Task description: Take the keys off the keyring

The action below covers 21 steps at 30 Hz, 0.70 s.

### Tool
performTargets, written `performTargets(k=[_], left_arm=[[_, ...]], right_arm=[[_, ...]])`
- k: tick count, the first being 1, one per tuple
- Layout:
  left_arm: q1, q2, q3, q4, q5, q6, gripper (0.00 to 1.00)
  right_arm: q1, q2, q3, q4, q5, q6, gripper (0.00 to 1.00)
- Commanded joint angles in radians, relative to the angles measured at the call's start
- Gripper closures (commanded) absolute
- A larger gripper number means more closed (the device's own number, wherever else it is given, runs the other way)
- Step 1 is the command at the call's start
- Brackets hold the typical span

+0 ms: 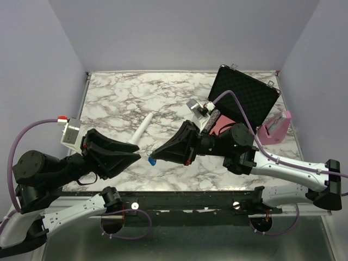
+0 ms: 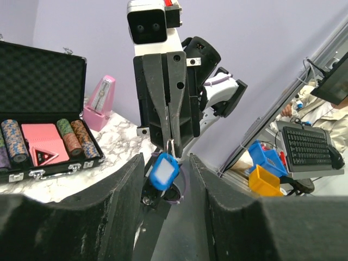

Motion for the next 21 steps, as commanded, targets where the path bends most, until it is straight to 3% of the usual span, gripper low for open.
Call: performTargets(k=[1,21], left_arm=[[0.004,0.014,0.001,0.054,0.049,-0.015,0.54],[0.004,0.036,-0.021,0.071,0.069,-0.021,0.7]], right_arm=[[0.006,-0.005,-0.016,0.146,-0.013,0.046,0.99],[0.007,0.053,0.011,0.166,-0.04,0.075,0.99]])
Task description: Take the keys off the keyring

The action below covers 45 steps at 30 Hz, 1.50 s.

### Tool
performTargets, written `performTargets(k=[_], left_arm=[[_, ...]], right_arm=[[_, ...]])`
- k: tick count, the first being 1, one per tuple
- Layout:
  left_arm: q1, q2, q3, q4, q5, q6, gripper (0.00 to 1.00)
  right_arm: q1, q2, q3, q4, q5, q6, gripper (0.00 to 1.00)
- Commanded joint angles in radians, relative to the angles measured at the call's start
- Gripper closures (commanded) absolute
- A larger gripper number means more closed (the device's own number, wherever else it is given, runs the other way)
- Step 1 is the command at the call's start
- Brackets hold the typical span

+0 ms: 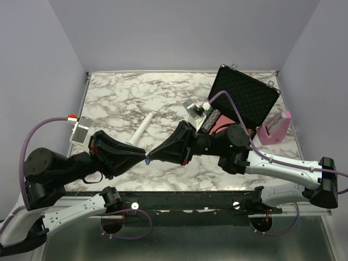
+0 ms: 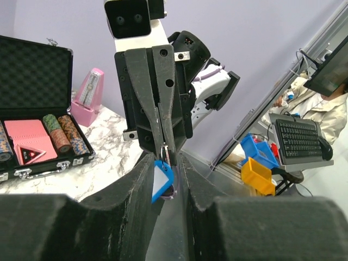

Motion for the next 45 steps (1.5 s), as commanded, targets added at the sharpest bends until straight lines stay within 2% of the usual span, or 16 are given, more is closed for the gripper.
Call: performTargets(k=[1,5,9,19,31,40,45], left_arm=[[0.004,0.026,0.02,0.011,0.02,0.004,0.71],[0.004,0.034,0.017,0.009,0.02,0.002,0.78],[0.004,0.039,0.02,0.002,0.02,0.001,1.0],[0.004,0.054,0.057,-0.084,0.026,0.019,1.0],[0.004,0.172,0.242,-0.383,0.138,0.157,1.0],[0.004,0.266,0.32,-0.523,0.262,0.232,1.0],[0.004,0.309,0.339,-0.581,0.308,0.272,1.0]], right_arm=[[0.007,0.005,0.021,0.033,-0.025,0.006,0.99],[0.007,0.004,0.021,0.028,-0.024,0.006,0.99],[0.007,0.002,0.021,0.025,-0.024,0.003,0.99],[0.007,0.007,0.036,-0.019,-0.033,-0.01,0.99],[0.007,0.07,0.237,-0.433,-0.168,-0.121,0.99],[0.007,0.14,0.398,-0.709,-0.254,-0.222,0.99],[0.005,0.171,0.463,-0.809,-0.284,-0.274,0.99]])
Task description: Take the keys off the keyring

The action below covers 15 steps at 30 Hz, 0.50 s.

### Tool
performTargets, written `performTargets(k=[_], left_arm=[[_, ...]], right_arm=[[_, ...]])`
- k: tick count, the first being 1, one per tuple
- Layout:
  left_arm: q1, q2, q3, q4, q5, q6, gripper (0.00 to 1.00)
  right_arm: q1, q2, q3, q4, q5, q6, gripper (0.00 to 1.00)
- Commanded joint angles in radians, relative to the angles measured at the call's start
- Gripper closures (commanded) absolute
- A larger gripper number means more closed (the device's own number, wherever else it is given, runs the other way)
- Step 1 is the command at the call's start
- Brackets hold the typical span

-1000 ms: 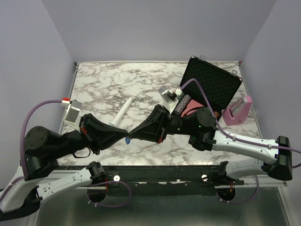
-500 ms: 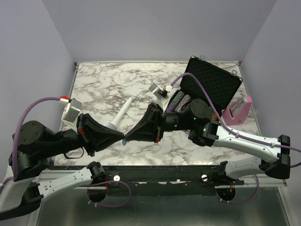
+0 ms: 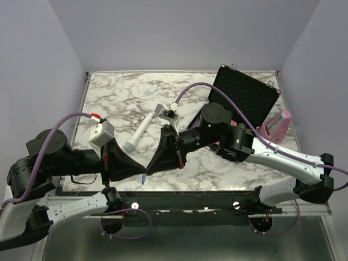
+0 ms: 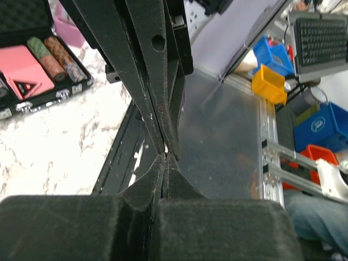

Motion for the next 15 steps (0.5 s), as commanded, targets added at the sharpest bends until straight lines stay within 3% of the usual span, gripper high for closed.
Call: performTargets(k=[1,15], left_arm=[[0.0,0.099,0.005,-0.113,0.105,0.077,1.0],[0.001,0.189,0.066,-0.194,0.13,0.137,1.0]], right_arm=[[0.006,0.057,0.072,-0.127,-0.005,-0.075,0.99],[0.006,0.075,0.093,-0.207,-0.019,-0.127,0.99]])
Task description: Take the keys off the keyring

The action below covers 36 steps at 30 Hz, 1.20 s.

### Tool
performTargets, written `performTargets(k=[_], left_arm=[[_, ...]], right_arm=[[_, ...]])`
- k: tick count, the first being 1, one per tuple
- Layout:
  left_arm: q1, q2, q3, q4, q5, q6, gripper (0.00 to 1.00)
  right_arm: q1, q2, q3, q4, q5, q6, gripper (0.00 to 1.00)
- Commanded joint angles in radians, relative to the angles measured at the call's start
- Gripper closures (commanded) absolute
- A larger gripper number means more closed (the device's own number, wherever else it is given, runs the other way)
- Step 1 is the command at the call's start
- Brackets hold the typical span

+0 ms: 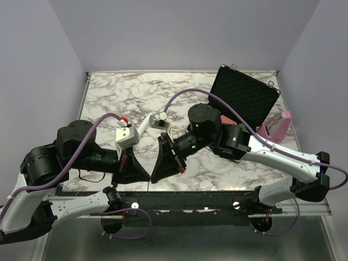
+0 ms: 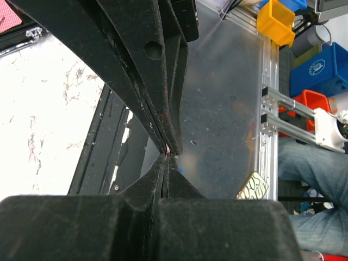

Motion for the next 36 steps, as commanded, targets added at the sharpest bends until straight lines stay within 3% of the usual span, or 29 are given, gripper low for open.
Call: performTargets(k=[1,8,16,21,25,31,36], left_arm=[[0.0,0.059,0.02,0.03,0.012,0.033,1.0],[0.0,0.056,0.034,0.03,-0.059,0.022,1.0],[0.0,0.03,0.08,0.03,-0.211,-0.011,0.77],[0.0,0.001,0.108,0.044,-0.277,-0.028,0.5],[0.0,-0.06,0.088,0.098,-0.361,-0.077,0.38],[0.0,-0.239,-0.079,0.309,-0.45,-0.198,0.3],[0.0,-0.342,-0.188,0.429,-0.441,-0.271,0.31]], right_arm=[[0.007,0.021,0.012,0.091,0.073,-0.018,0.99],[0.007,-0.019,-0.04,0.146,0.083,0.0,0.99],[0.007,-0.053,-0.097,0.205,0.109,0.022,0.99],[0.007,-0.074,-0.12,0.228,0.145,0.031,0.99],[0.006,-0.103,-0.158,0.263,0.2,0.046,0.99],[0.006,-0.141,-0.219,0.364,0.275,0.08,0.99],[0.007,-0.169,-0.273,0.465,0.367,0.126,0.99]])
